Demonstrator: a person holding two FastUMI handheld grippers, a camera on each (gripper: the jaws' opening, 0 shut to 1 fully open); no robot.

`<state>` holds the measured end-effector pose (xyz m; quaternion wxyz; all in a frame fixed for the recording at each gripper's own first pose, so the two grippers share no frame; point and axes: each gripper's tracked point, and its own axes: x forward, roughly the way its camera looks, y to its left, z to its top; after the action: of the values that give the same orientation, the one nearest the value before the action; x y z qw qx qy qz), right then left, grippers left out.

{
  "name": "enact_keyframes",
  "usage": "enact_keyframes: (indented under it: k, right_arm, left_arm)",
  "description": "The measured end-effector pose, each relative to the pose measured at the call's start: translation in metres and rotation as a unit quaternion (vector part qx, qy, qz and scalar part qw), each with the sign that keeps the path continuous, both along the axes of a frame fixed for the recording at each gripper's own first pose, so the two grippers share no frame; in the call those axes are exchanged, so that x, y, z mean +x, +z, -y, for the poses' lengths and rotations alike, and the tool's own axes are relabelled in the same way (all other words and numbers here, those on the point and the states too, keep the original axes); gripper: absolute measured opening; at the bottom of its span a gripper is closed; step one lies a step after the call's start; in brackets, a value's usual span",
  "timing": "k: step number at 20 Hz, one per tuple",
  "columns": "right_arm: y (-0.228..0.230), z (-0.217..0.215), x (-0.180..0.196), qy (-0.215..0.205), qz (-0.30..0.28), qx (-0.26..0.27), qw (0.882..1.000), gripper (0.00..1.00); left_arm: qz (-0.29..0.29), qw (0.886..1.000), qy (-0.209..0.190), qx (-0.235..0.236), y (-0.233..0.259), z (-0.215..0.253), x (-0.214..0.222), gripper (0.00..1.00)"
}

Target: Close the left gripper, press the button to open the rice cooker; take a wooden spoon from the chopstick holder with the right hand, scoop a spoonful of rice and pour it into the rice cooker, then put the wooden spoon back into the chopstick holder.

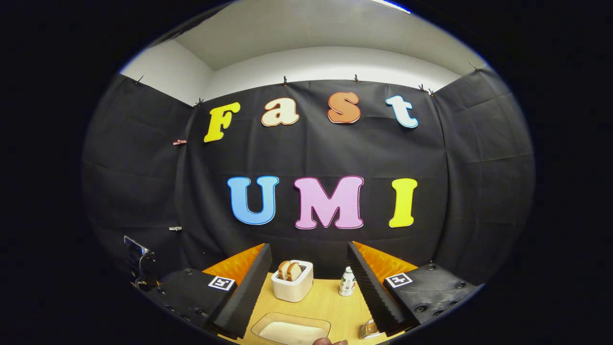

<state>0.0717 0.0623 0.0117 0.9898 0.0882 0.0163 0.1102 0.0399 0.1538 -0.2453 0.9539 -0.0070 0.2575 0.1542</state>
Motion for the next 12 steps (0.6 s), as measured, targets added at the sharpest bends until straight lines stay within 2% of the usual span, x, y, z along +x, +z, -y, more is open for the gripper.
enact_keyframes:
  k: [2,3,4,5,6,12]
  right_arm:
    - [-0.001,0.0,0.0,0.0,-0.001,-0.001,1.0,0.98]
    - [-0.002,0.001,0.001,0.0,-0.003,-0.001,1.0,0.98]
    - [-0.003,0.0,0.001,0.0,-0.003,-0.001,1.0,0.98]
    - [-0.002,-0.001,0.002,0.0,-0.004,-0.001,1.0,0.98]
    - [-0.002,-0.001,0.001,0.0,-0.004,-0.001,1.0,0.98]
    - [-0.002,-0.005,0.001,0.003,-0.003,-0.002,1.0,0.98]
  left_arm:
    - [0.002,1.0,-0.001,0.006,-0.005,0.0,0.0,0.99]
    - [0.006,1.0,-0.002,0.009,-0.004,0.0,0.0,0.96]
    - [0.006,1.0,-0.001,0.008,-0.002,0.001,-0.003,0.99]
    - [0.013,1.0,-0.001,0.01,-0.002,0.001,-0.003,0.96]
    - [0.018,1.0,0.001,0.014,-0.003,0.001,-0.003,1.0]
    - [0.015,1.0,-0.005,0.025,-0.012,0.001,-0.004,1.0]
